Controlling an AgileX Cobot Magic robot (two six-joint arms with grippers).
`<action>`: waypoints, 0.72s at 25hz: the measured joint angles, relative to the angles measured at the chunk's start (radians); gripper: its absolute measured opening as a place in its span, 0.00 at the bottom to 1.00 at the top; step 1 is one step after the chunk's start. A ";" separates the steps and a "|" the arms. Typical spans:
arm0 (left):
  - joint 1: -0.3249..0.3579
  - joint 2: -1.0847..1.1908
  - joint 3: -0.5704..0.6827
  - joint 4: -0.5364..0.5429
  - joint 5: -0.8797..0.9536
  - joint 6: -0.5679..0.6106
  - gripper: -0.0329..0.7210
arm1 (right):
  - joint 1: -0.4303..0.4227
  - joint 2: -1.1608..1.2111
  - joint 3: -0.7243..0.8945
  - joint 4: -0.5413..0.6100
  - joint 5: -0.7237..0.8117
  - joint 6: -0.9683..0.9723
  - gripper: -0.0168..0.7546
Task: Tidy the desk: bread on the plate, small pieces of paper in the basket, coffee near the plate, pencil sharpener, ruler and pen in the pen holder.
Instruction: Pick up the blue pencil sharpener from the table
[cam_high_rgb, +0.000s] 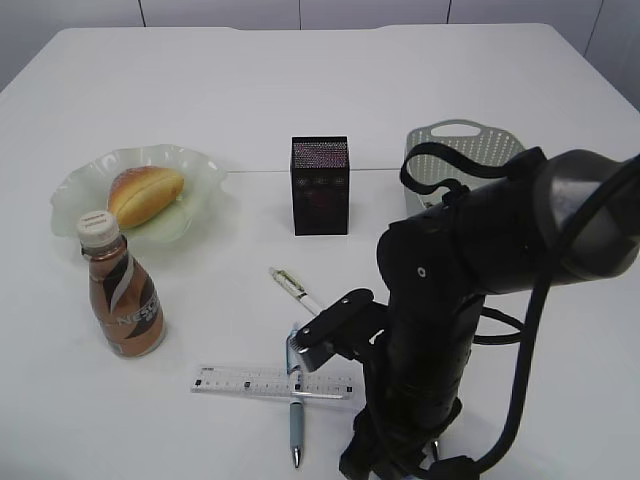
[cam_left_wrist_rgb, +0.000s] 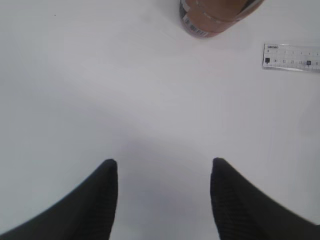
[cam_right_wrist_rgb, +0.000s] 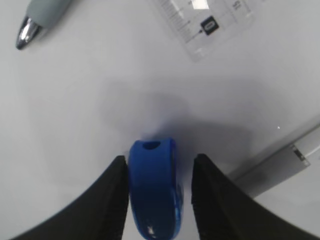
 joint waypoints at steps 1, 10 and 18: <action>0.000 0.000 0.000 0.000 -0.002 0.000 0.62 | 0.000 0.000 0.000 0.000 0.000 0.000 0.40; 0.000 0.000 0.000 0.000 -0.006 0.000 0.62 | 0.000 0.000 0.000 0.000 0.000 0.000 0.30; 0.000 0.000 0.000 0.000 -0.006 0.000 0.62 | 0.000 0.000 0.000 0.000 0.037 0.000 0.30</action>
